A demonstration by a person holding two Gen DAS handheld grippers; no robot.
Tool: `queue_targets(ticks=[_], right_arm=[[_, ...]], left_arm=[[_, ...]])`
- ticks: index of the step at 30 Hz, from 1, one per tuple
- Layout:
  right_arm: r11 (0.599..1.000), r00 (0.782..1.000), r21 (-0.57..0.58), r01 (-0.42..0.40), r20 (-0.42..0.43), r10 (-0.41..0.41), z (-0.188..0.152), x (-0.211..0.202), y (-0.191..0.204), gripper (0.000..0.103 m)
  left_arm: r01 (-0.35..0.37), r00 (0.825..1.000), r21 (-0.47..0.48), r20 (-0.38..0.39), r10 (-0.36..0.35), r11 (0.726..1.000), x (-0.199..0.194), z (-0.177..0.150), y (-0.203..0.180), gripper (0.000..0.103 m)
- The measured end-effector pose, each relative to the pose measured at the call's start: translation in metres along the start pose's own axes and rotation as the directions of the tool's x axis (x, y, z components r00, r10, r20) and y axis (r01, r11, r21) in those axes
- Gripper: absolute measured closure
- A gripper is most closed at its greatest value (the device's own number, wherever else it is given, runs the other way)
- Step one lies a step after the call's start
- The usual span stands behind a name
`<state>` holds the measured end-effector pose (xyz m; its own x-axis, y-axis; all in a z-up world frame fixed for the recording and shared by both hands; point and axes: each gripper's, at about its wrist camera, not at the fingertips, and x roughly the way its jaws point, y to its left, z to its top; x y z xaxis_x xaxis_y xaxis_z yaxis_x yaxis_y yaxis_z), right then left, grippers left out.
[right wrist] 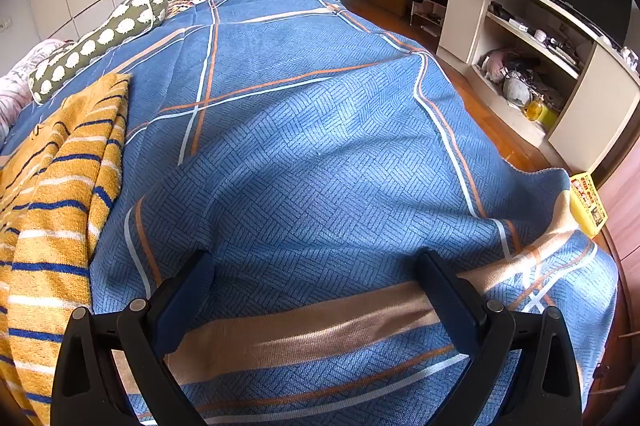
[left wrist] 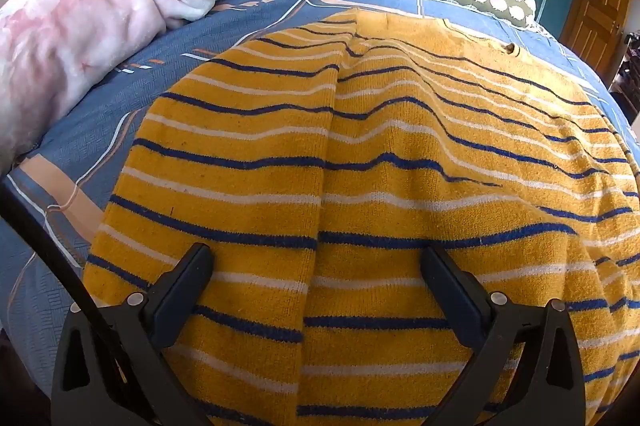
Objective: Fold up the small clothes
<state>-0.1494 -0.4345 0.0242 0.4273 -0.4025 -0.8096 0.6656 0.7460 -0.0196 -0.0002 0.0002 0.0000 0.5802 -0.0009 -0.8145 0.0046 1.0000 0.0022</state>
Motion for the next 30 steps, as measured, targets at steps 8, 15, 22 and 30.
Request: queue_targets(ticks=[8, 15, 22, 30], right_arm=[[0.998, 0.990, -0.016, -0.060, -0.129, 0.057, 0.012, 0.006, -0.004, 0.000], [0.990, 0.991, -0.136, -0.046, 0.120, 0.062, 0.005, -0.097, 0.055, 0.030], [0.886, 0.914, -0.289, -0.362, 0.079, 0.399, -0.040, -0.132, 0.177, 0.031], [0.870, 0.952, -0.404, -0.283, -0.008, 0.306, -0.091, -0.069, 0.243, 0.049]], left_arm=[[0.000, 1.000, 0.001, 0.002, 0.000, 1.000, -0.003, -0.002, -0.004, 0.000], [0.004, 1.000, -0.009, 0.011, -0.003, 1.000, -0.003, -0.010, -0.002, 0.000], [0.021, 1.000, -0.016, 0.010, -0.021, 1.000, -0.002, -0.002, 0.001, 0.000], [0.031, 0.999, -0.020, 0.016, -0.031, 0.999, -0.002, -0.001, 0.002, 0.000]])
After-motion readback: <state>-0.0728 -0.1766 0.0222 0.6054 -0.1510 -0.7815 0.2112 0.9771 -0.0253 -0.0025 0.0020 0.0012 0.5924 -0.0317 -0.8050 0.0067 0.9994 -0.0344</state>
